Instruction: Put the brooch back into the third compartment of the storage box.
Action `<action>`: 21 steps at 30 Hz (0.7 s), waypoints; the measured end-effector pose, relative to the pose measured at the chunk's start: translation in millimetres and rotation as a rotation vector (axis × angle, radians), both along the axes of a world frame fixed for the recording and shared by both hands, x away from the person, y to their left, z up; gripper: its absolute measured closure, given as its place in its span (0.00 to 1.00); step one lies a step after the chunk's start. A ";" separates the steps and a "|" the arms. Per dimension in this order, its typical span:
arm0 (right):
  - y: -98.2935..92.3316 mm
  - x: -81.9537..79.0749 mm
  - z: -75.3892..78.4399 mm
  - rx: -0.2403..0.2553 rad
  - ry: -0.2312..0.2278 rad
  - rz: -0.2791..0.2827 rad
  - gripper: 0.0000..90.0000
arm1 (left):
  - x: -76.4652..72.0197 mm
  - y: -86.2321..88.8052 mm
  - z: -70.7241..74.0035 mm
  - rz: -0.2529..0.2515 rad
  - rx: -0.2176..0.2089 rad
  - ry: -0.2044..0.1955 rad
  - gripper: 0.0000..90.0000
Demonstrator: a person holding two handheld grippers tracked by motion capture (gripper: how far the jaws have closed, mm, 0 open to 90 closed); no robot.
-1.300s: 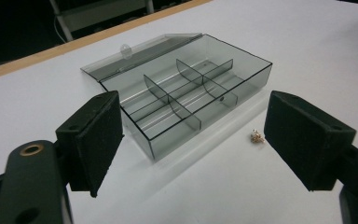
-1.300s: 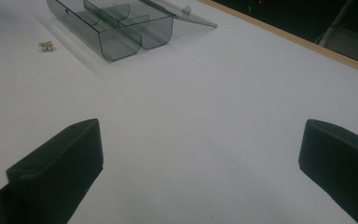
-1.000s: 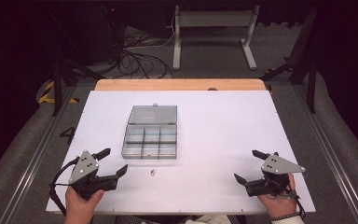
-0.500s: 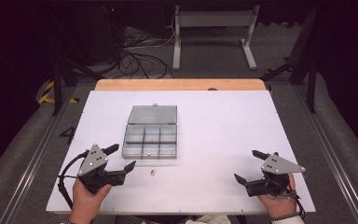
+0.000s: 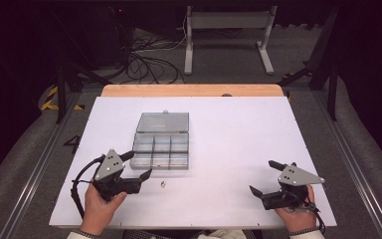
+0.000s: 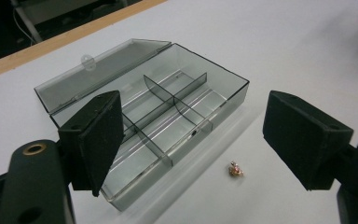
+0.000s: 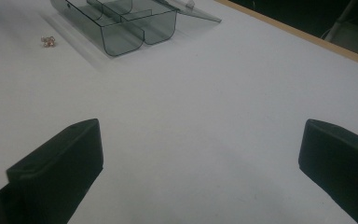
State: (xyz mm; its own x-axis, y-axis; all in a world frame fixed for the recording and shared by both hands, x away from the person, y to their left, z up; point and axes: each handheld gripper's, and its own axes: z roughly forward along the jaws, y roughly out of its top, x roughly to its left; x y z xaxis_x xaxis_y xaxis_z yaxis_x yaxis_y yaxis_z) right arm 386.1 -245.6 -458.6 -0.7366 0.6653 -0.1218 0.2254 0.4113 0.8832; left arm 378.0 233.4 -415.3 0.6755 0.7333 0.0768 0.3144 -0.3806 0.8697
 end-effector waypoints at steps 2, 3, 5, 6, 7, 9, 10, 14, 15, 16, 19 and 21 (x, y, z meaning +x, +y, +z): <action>-0.2 0.1 0.1 0.001 0.000 0.000 0.01 | 2.3 -1.5 0.4 -0.005 0.007 0.000 0.23; -0.2 0.1 0.1 0.001 0.000 0.000 0.01 | 3.3 -2.6 0.8 -0.007 0.008 0.002 0.23; -0.1 0.2 -0.1 0.000 0.002 0.001 0.01 | 5.4 -5.5 1.1 -0.013 0.008 0.006 0.23; -0.1 0.3 -0.1 0.000 0.002 0.001 0.01 | 6.4 -7.3 1.2 -0.014 0.008 0.008 0.23; -0.1 0.3 -0.2 0.002 0.002 0.002 0.01 | 9.0 -10.2 1.7 -0.024 0.016 0.007 0.23; -0.2 0.3 -0.1 0.003 0.003 0.002 0.01 | 10.7 -13.4 1.7 -0.025 0.013 0.013 0.23; -0.2 0.3 -0.2 0.004 0.002 0.002 0.01 | 10.7 -13.4 1.7 -0.025 0.013 0.013 0.23; -0.2 0.4 -0.3 0.004 0.004 0.002 0.01 | 14.1 -19.3 2.1 -0.040 0.021 0.017 0.23; -0.2 0.4 -0.4 0.004 0.004 0.003 0.01 | 14.1 -19.3 2.1 -0.040 0.021 0.017 0.23; -0.2 0.4 -0.4 0.004 0.004 0.003 0.01 | 14.9 -21.0 1.9 -0.043 0.024 0.018 0.23; -0.2 0.4 -0.3 0.004 0.004 0.004 0.01 | 15.5 -22.2 1.6 -0.044 0.032 0.018 0.23; -0.2 0.4 -0.4 0.004 0.004 0.004 0.01 | 16.2 -23.1 1.2 -0.047 0.034 0.021 0.23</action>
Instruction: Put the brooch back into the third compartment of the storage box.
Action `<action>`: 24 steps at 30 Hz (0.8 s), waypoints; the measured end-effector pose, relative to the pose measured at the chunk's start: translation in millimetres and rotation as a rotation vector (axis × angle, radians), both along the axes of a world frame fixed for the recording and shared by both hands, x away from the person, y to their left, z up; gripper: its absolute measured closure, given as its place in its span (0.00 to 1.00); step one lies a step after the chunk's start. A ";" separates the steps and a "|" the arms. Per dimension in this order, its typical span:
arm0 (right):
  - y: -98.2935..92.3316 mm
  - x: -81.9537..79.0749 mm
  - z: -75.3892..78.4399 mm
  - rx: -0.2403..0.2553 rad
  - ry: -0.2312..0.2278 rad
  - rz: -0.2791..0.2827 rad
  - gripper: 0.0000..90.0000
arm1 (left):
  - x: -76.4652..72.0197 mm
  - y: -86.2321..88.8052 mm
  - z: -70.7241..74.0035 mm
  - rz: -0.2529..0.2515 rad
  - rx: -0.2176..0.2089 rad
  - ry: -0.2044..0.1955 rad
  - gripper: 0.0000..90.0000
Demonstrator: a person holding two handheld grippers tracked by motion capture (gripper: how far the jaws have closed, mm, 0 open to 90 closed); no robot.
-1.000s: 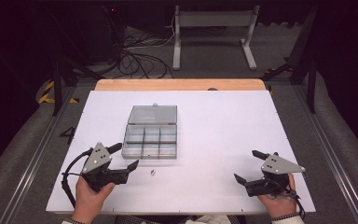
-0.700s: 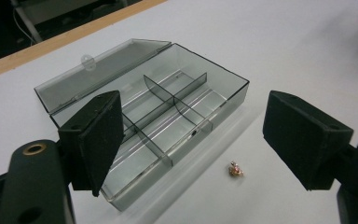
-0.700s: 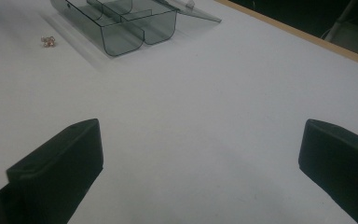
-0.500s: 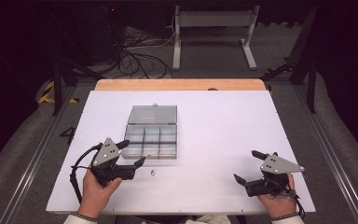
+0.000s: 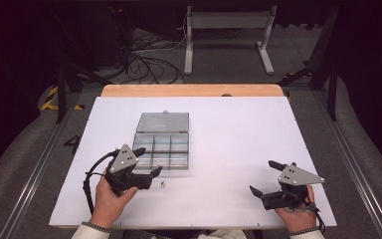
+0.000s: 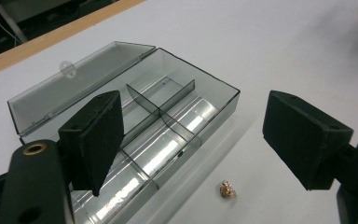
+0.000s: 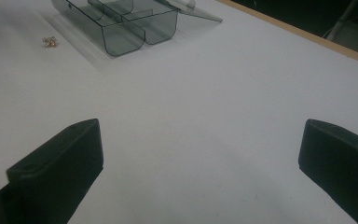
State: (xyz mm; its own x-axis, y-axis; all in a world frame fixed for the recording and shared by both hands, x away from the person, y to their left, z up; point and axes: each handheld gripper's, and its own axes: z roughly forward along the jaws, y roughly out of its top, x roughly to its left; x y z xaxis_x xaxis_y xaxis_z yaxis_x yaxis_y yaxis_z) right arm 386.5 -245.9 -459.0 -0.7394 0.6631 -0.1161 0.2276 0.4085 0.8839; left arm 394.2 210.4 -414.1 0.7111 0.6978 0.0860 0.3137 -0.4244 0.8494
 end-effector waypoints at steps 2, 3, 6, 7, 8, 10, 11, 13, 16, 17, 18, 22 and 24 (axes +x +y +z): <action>0.1 -0.1 0.0 -0.001 -0.001 0.000 0.01 | 1.3 -0.6 -0.2 -0.004 0.001 0.004 0.23; 0.1 -0.2 0.1 -0.002 -0.001 0.001 0.01 | 1.6 -1.3 -0.4 -0.002 0.001 0.004 0.23; -0.1 -0.3 0.2 -0.001 0.000 0.002 0.01 | 3.7 -4.3 -1.8 -0.019 0.006 0.043 0.23; -0.1 -0.2 0.1 -0.001 0.000 0.002 0.01 | 3.7 -4.3 -1.8 -0.019 0.006 0.043 0.24; -0.1 -0.2 0.1 -0.001 0.000 0.002 0.01 | 4.4 -4.9 -2.3 -0.022 0.001 0.063 0.24; 0.0 -0.2 0.1 -0.002 -0.001 0.004 0.01 | 5.6 -5.8 -2.7 -0.016 -0.004 0.091 0.24; 0.1 -0.2 0.0 -0.002 0.001 0.004 0.01 | 5.6 -5.8 -2.7 -0.016 -0.004 0.091 0.24; 0.2 -0.3 0.1 -0.002 0.000 0.004 0.01 | 7.8 -7.9 -5.0 -0.009 -0.006 0.126 0.25; 0.1 -0.7 0.3 -0.002 0.000 0.005 0.01 | 10.0 -9.6 -7.4 0.001 0.013 0.151 0.26; 0.0 -0.7 0.4 -0.002 -0.001 0.005 0.01 | 10.7 -10.1 -8.3 -0.001 0.019 0.167 0.27; 0.0 -0.7 0.4 -0.002 0.000 0.005 0.01 | 11.3 -10.7 -9.3 0.005 0.020 0.182 0.28; 0.4 -0.5 0.2 -0.003 0.001 0.007 0.01 | 13.9 -13.8 -13.0 0.008 0.047 0.234 0.29; 0.5 -0.6 0.1 -0.004 0.002 0.008 0.01 | 14.8 -14.7 -13.8 0.006 0.064 0.236 0.29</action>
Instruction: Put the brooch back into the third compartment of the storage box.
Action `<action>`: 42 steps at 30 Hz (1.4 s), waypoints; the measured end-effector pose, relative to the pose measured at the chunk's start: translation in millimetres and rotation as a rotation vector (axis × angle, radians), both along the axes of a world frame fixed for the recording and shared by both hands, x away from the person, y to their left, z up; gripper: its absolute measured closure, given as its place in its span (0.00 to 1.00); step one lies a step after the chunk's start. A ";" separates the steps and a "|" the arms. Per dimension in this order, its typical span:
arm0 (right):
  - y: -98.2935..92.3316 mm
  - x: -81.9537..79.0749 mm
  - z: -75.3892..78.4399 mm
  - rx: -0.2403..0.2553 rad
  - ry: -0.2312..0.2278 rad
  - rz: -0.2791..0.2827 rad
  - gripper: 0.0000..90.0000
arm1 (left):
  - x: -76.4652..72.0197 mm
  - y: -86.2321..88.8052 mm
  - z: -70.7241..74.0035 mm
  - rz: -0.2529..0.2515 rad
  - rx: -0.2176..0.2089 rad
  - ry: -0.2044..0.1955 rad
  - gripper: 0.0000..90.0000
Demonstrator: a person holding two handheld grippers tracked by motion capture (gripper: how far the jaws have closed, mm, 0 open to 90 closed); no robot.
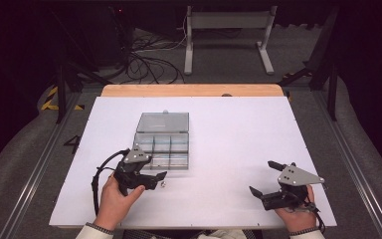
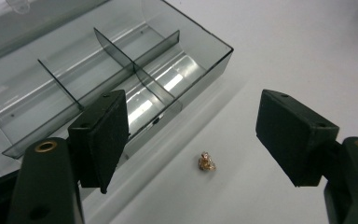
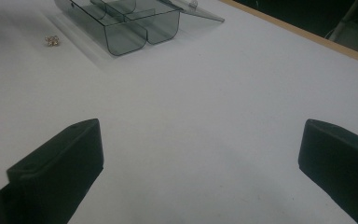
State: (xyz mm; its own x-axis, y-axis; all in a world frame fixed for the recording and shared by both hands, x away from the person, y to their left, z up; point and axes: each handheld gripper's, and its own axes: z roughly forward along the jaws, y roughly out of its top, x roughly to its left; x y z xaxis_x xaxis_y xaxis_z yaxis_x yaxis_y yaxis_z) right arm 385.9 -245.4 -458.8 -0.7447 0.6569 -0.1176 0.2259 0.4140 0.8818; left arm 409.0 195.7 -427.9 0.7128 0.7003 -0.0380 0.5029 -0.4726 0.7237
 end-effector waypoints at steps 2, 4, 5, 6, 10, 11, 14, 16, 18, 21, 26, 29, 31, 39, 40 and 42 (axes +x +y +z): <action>0.0 0.0 0.0 0.000 0.000 0.000 0.01 | 0.3 -6.1 -3.2 0.006 0.055 0.027 0.30; 0.1 0.1 -0.1 0.001 0.001 0.000 0.01 | 0.4 -8.3 -4.3 0.004 0.070 0.031 0.31; 0.3 0.1 -0.1 -0.001 -0.001 -0.002 0.01 | 0.5 -10.1 -5.2 0.000 0.083 0.034 0.31; 0.3 0.0 0.0 -0.001 -0.001 -0.001 0.01 | 0.4 -11.9 -6.0 -0.003 0.093 0.040 0.31; 0.1 0.2 -0.2 0.000 0.002 0.002 0.01 | 1.1 -16.3 -9.0 -0.010 0.132 0.056 0.33; 0.1 0.2 -0.2 0.000 0.002 0.002 0.01 | 1.2 -17.4 -9.9 -0.007 0.142 0.059 0.33; 0.2 0.4 -0.3 -0.002 0.005 0.004 0.01 | 2.1 -19.5 -12.3 -0.008 0.160 0.083 0.33; 0.6 0.6 -0.6 -0.002 0.005 0.006 0.01 | 2.7 -20.2 -13.6 -0.007 0.168 0.094 0.34; 0.6 0.8 -0.6 -0.003 0.005 0.009 0.01 | 3.4 -21.0 -15.3 -0.008 0.167 0.106 0.35; 0.6 1.0 -0.7 -0.003 0.006 0.009 0.01 | 4.6 -22.1 -17.3 -0.020 0.189 0.128 0.37; 1.0 1.3 -1.1 -0.006 0.006 0.010 0.01 | 6.2 -24.1 -20.2 -0.035 0.206 0.159 0.39; 1.0 1.4 -1.1 -0.005 0.007 0.011 0.01 | 8.0 -24.6 -22.4 -0.026 0.224 0.184 0.41; 1.0 1.6 -1.2 -0.005 0.008 0.014 0.01 | 8.9 -24.7 -23.5 -0.026 0.229 0.192 0.42; 1.6 1.6 -1.6 -0.005 0.017 0.012 0.01 | 9.3 -29.1 -27.4 -0.035 0.260 0.215 0.46; 1.6 1.6 -1.6 -0.005 0.017 0.012 0.01 | 9.6 -29.3 -27.3 -0.041 0.272 0.215 0.47; 1.5 1.8 -1.5 -0.006 0.017 0.014 0.01 | 9.2 -30.5 -28.0 -0.040 0.272 0.216 0.47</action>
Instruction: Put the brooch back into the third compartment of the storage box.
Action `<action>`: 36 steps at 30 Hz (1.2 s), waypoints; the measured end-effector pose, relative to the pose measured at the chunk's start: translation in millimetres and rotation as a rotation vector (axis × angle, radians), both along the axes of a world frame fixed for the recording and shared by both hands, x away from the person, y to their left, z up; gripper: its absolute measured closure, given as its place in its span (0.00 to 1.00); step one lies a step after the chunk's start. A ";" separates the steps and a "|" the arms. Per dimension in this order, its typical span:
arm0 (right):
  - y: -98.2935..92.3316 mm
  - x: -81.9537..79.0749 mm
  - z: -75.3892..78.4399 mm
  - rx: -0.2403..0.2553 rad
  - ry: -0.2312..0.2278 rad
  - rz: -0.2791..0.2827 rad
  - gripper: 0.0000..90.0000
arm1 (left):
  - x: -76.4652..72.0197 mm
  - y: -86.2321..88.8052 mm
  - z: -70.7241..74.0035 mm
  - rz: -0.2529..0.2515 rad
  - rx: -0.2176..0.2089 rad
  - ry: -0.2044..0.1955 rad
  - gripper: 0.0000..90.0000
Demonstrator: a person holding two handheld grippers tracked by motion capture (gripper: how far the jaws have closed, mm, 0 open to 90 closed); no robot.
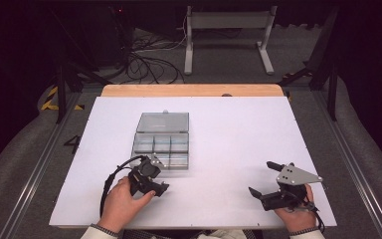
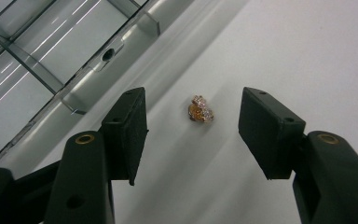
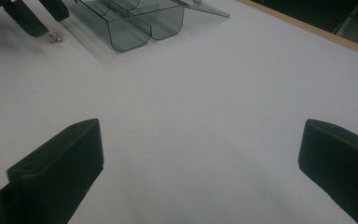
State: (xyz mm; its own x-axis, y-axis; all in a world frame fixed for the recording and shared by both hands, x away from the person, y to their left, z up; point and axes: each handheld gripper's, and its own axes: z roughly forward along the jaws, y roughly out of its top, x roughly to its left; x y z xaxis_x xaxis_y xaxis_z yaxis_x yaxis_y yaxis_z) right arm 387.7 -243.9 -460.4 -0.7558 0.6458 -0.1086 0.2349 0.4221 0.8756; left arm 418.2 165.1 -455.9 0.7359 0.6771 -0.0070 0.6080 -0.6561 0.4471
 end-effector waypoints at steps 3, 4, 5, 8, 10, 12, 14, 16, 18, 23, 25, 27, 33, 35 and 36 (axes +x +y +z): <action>0.2 0.0 0.0 0.000 0.000 0.001 0.01 | 0.2 -0.6 -0.2 -0.005 0.002 -0.004 0.47; 0.2 0.0 -0.1 0.000 0.000 0.001 0.01 | 0.2 -0.8 -0.2 -0.005 0.002 -0.005 0.48; 0.2 0.0 -0.1 0.000 0.000 0.001 0.01 | 0.5 -0.7 -0.1 -0.010 0.006 -0.005 0.48; 0.3 0.0 -0.1 0.001 0.002 0.002 0.01 | 0.4 -2.0 -1.2 -0.016 0.003 -0.007 0.51; 0.3 0.0 -0.1 0.001 0.002 0.003 0.01 | 0.3 -2.2 -1.4 -0.022 0.000 -0.004 0.56; 0.3 0.0 -0.1 0.001 0.002 0.004 0.01 | 0.8 -2.3 -1.8 -0.027 -0.002 -0.006 0.58; 0.3 -0.1 0.0 0.001 0.001 0.006 0.01 | 0.9 -2.4 -1.9 -0.029 -0.002 -0.006 0.61; 0.3 0.0 -0.1 0.001 0.002 0.007 0.01 | 0.9 -2.7 -2.3 -0.031 -0.001 -0.008 0.63; 0.2 0.0 -0.1 0.001 0.002 0.007 0.01 | 1.1 -3.7 -3.1 -0.034 0.004 -0.007 0.65; 0.0 0.1 -0.1 0.002 0.004 0.010 0.01 | 1.1 -5.9 -5.0 -0.043 0.017 -0.002 0.70; 0.0 0.2 -0.1 0.003 0.004 0.011 0.01 | 0.8 -6.8 -5.5 -0.044 0.023 -0.003 0.72; 0.0 0.2 -0.1 0.003 0.005 0.011 0.01 | 0.8 -7.1 -5.7 -0.048 0.026 -0.001 0.74; 0.3 0.2 -0.3 0.005 0.009 0.017 0.01 | 0.2 -10.2 -7.9 -0.055 0.046 0.005 0.79; 0.3 0.1 -0.4 0.005 0.009 0.017 0.01 | 0.1 -10.4 -8.0 -0.057 0.046 0.007 0.81; 0.2 0.4 -0.4 0.003 0.006 0.018 0.01 | 0.0 -10.6 -7.9 -0.058 0.047 0.008 0.82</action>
